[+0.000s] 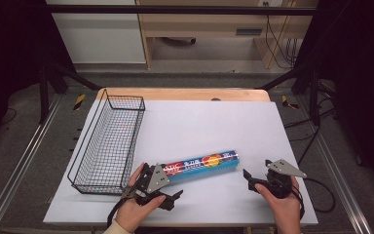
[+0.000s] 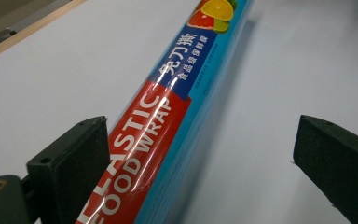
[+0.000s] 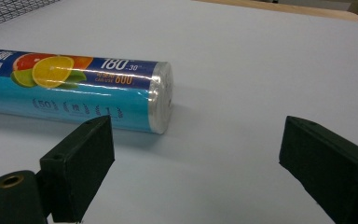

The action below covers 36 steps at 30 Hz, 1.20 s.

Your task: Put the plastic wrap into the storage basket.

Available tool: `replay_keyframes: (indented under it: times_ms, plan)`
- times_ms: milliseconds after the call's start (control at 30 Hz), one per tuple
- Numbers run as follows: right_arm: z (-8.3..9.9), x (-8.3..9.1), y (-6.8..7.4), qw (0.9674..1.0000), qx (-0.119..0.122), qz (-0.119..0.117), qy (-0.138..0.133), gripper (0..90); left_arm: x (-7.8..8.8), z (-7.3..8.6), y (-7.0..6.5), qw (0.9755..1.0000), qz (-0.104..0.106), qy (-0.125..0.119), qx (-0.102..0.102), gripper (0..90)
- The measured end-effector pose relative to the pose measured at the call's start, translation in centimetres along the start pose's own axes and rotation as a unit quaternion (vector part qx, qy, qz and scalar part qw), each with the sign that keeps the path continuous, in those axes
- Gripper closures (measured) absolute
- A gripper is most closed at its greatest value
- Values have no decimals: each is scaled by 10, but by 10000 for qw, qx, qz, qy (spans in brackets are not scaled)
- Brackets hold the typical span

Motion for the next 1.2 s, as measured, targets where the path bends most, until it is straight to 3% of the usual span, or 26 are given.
replay_keyframes:
  times_ms: [67, 100, 133, 167, 200, 233, 267, 333, 400, 433, 467, 500, 600, 667, 700, 733, 833, 867, 933, 967, 1100, 1200]
  plan:
    - [0, 0, 0, 10000, 11, 9, -11, 103, 1, -2, 0, 9999, -10, 94, -108, 39]
    - [0, 0, 0, 10000, 9, 10, -9, 103, 1, -6, 1, 9991, 26, 54, -421, 40]
    - [0, 0, 0, 10000, 4, 10, 4, 103, 3, -11, -2, 9979, -22, 301, -567, 40]
    - [0, 0, 0, 10000, 4, 10, 4, 103, 3, -11, -2, 9979, -22, 301, -567, 40]
    - [1, -1, 0, 10000, 2, 0, 23, 103, 4, -16, -3, 9970, -17, 474, -614, 40]
    - [1, -1, 0, 10000, 2, 0, 23, 103, 4, -16, -3, 9970, -17, 474, -614, 40]
    - [1, -1, -1, 10000, -10, -6, 40, 103, 5, -23, -5, 9960, 103, 688, -557, 40]
    - [1, -1, -1, 10000, -21, -20, 40, 103, 5, -26, -5, 9950, 113, 798, -597, 40]
    - [1, -1, -1, 10000, -20, -7, 24, 103, 2, -39, -4, 9909, 136, 967, -927, 43]
    - [1, -1, -1, 10000, -20, -7, 24, 103, 2, -39, -4, 9909, 136, 967, -927, 45]
    - [1, -1, -1, 10000, -16, -2, 24, 103, 0, -47, -5, 9880, 226, 1137, -1022, 45]
    - [1, -1, -1, 10000, -16, -2, 24, 103, 0, -47, -5, 9880, 226, 1137, -1022, 45]
    - [1, -1, -1, 10000, -25, -8, 25, 103, -4, -59, -7, 9831, 254, 1412, -1141, 52]
    - [1, -1, -1, 10000, -30, -7, 10, 103, -8, -69, -6, 9750, 181, 1738, -1371, 61]
    - [1, -1, -1, 10000, -30, -7, 10, 103, -8, -69, -6, 9750, 181, 1738, -1371, 60]
    - [1, -1, -1, 10000, -26, -11, 10, 103, -9, -75, -6, 9718, 155, 1865, -1432, 60]
    - [1, 0, -2, 10000, -47, -13, -5, 103, -12, -82, -3, 9661, 167, 2063, -1546, 65]
    - [1, 0, -2, 10000, -47, -15, -3, 103, -14, -84, -2, 9618, 230, 2216, -1591, 64]
    - [1, 0, -2, 10000, -48, -17, -8, 104, -16, -89, 2, 9587, 176, 2315, -1642, 69]
    - [1, 1, -1, 10000, -71, -36, -12, 103, -19, -91, 3, 9602, 173, 2302, -1574, 69]
    - [1, 0, -2, 10000, -54, -18, -43, 104, -27, -102, 8, 9545, 208, 2497, -1616, 70]
    - [1, 1, -2, 10000, -69, -35, -41, 104, -32, -109, 11, 9538, 173, 2505, -1649, 70]
Point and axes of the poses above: each handheld gripper's, and its own axes: x roughly backward along the jaws, z roughly out of its underside, y roughly to its left, the point moved 1 cm from there along -x, roughly forward along the jaws, and after that the axes turned 13 degrees about y, right-handed, at the moved point
